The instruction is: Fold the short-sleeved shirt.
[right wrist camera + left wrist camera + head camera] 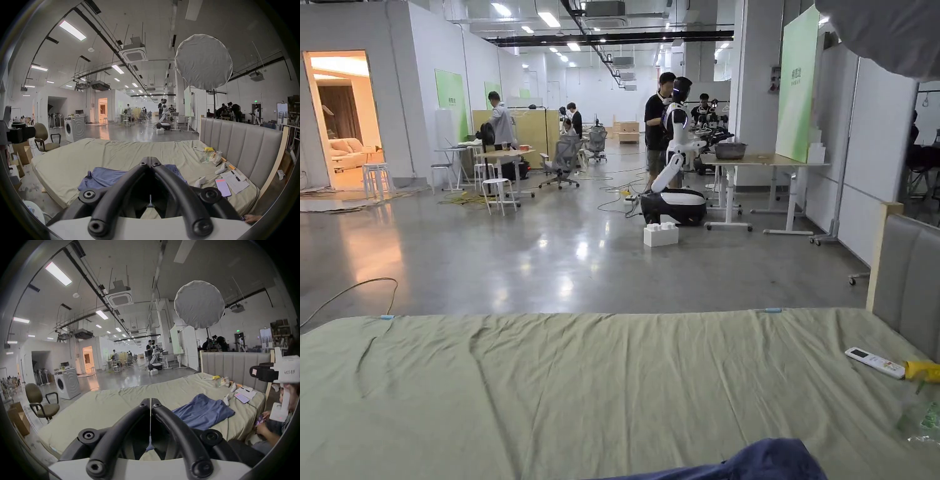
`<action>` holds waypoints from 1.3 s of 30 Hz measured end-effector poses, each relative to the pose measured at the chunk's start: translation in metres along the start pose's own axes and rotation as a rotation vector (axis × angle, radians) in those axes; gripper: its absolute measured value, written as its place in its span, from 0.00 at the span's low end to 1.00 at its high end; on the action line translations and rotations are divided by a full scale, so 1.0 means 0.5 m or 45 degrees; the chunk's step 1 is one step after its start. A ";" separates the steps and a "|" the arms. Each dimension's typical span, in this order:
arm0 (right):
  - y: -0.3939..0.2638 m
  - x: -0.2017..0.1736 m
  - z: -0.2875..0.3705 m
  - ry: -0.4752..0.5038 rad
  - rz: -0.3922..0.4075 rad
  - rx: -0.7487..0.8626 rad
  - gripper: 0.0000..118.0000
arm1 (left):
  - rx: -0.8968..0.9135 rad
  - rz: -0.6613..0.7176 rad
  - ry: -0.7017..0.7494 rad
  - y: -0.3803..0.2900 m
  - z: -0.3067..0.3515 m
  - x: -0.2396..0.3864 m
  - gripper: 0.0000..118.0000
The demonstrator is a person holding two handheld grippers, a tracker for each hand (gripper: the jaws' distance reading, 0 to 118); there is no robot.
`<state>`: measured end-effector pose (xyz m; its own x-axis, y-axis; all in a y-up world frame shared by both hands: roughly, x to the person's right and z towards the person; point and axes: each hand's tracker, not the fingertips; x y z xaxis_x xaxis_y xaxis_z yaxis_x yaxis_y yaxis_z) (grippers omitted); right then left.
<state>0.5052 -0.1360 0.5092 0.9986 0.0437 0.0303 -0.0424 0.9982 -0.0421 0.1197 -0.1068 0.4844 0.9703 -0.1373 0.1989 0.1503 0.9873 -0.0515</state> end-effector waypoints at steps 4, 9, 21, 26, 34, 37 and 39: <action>0.001 0.012 -0.007 0.005 -0.035 -0.008 0.00 | -0.004 0.039 -0.004 -0.003 -0.009 -0.004 0.00; -0.004 0.023 -0.019 -0.020 -0.053 -0.044 0.00 | -0.023 0.090 0.010 -0.010 -0.023 -0.024 0.00; -0.069 0.030 -0.063 -0.004 -0.097 -0.192 0.00 | -0.302 0.292 -0.020 -0.200 -0.188 -0.086 0.39; -0.102 0.026 -0.080 -0.007 -0.111 -0.289 0.00 | -0.607 0.389 -0.055 -0.376 -0.376 -0.109 0.50; -0.134 0.045 -0.082 -0.054 -0.137 -0.405 0.00 | -0.939 0.351 -0.083 -0.522 -0.542 -0.099 0.39; -0.146 0.050 -0.081 -0.066 -0.130 -0.429 0.00 | -0.929 0.250 -0.065 -0.524 -0.556 -0.088 0.17; -0.154 0.053 -0.086 -0.066 -0.130 -0.449 0.00 | -0.983 0.249 -0.092 -0.524 -0.565 -0.081 0.13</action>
<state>0.5365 -0.2133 0.4702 0.9938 -0.0441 0.1019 0.0797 0.9226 -0.3775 0.0947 -0.3823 0.2133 0.9820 0.0644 0.1777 0.0928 0.6549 -0.7500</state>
